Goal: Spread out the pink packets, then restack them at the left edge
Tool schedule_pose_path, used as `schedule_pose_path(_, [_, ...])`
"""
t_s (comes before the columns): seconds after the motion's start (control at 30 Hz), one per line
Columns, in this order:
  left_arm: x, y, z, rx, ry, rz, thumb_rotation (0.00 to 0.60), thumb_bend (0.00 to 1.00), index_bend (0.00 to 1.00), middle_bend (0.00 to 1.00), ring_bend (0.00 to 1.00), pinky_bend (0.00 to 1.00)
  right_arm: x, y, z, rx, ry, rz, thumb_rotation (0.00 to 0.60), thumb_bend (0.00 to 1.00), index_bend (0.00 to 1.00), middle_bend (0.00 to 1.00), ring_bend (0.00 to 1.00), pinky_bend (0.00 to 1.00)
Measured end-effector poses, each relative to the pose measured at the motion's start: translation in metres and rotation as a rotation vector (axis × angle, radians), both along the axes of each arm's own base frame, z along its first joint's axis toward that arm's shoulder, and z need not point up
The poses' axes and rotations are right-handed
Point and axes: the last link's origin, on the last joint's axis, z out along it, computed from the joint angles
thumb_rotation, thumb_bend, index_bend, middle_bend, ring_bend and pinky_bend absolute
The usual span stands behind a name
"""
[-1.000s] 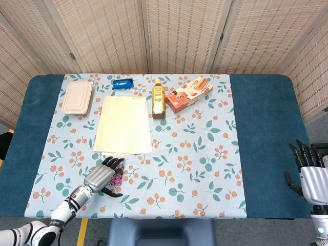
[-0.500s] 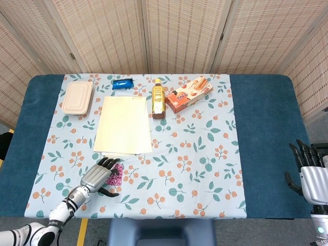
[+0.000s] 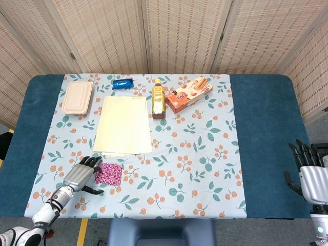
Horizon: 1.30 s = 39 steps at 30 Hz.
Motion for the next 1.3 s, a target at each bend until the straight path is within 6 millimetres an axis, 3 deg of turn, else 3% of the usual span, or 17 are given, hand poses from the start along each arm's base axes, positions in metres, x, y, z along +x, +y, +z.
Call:
schedule_pose_path(0.13, [-0.004, 0.001, 0.011, 0.024, 0.001, 0.012, 0.308, 0.05, 0.34, 0.0, 0.0, 0.0, -0.001, 0.0, -0.001, 0.0, -0.002, -0.003, 0.6, 0.45, 0.0, 0.01, 0.0, 0.0])
schedule_pose_path(0.3, [0.009, 0.0, 0.012, 0.034, -0.046, -0.004, 0.311, 0.05, 0.34, 0.0, 0.0, 0.0, -0.002, -0.001, -0.001, 0.003, -0.003, -0.002, 0.6, 0.45, 0.0, 0.01, 0.0, 0.0])
schedule_pose_path(0.8, [0.062, 0.002, -0.032, -0.051, -0.078, -0.114, 0.31, 0.05, 0.34, 0.0, 0.0, 0.0, -0.009, 0.002, 0.001, -0.003, -0.008, -0.026, 0.6, 0.45, 0.0, 0.01, 0.0, 0.0])
schedule_pose_path(1.0, [0.065, 0.003, -0.04, -0.057, -0.056, -0.116, 0.311, 0.05, 0.34, 0.0, 0.0, 0.0, -0.01, 0.002, 0.003, -0.01, -0.008, -0.028, 0.6, 0.45, 0.01, 0.01, 0.0, 0.0])
schedule_pose_path(1.3, [0.055, 0.003, -0.039, -0.051, -0.035, -0.079, 0.313, 0.05, 0.34, 0.0, 0.0, 0.0, -0.01, 0.002, 0.002, -0.006, -0.009, -0.029, 0.6, 0.45, 0.0, 0.01, 0.0, 0.0])
